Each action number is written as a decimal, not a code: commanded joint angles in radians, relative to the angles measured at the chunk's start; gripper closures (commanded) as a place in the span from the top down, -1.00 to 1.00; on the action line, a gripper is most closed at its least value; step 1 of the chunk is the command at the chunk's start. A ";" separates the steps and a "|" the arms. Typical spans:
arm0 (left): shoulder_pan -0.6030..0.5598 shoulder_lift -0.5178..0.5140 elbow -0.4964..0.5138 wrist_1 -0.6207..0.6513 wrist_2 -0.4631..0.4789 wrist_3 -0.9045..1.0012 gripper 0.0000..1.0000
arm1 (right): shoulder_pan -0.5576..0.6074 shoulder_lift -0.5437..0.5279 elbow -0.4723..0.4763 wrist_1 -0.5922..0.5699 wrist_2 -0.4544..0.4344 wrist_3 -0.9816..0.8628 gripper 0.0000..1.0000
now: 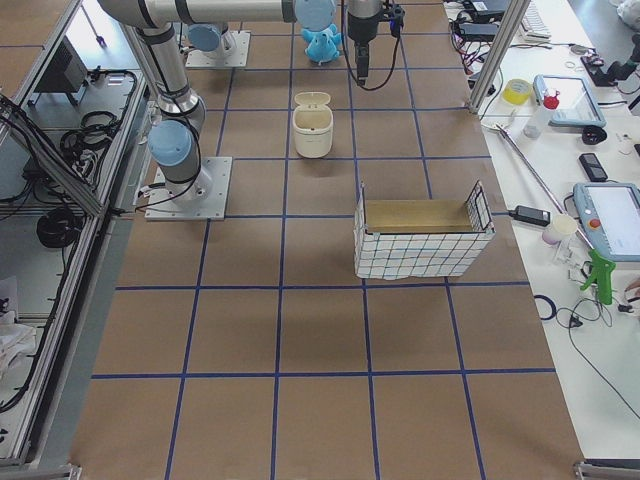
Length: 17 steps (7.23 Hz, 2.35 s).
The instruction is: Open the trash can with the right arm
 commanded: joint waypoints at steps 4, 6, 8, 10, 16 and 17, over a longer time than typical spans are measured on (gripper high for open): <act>0.000 0.000 0.000 0.000 0.000 0.000 1.00 | 0.009 -0.001 -0.007 0.012 -0.040 -0.003 1.00; 0.000 0.000 0.000 0.000 0.000 0.000 1.00 | 0.015 -0.001 -0.007 0.015 -0.039 -0.025 1.00; 0.000 0.000 0.000 0.000 0.000 0.000 1.00 | 0.035 -0.001 -0.007 0.015 -0.039 -0.026 1.00; 0.000 0.000 0.000 0.000 0.000 0.000 1.00 | 0.040 -0.005 -0.011 0.050 -0.042 -0.027 1.00; 0.000 0.000 0.000 0.000 0.000 0.000 1.00 | 0.020 0.005 -0.039 0.087 -0.065 -0.070 1.00; 0.000 0.000 0.000 0.000 0.000 0.000 1.00 | 0.020 0.005 -0.039 0.089 -0.063 -0.070 1.00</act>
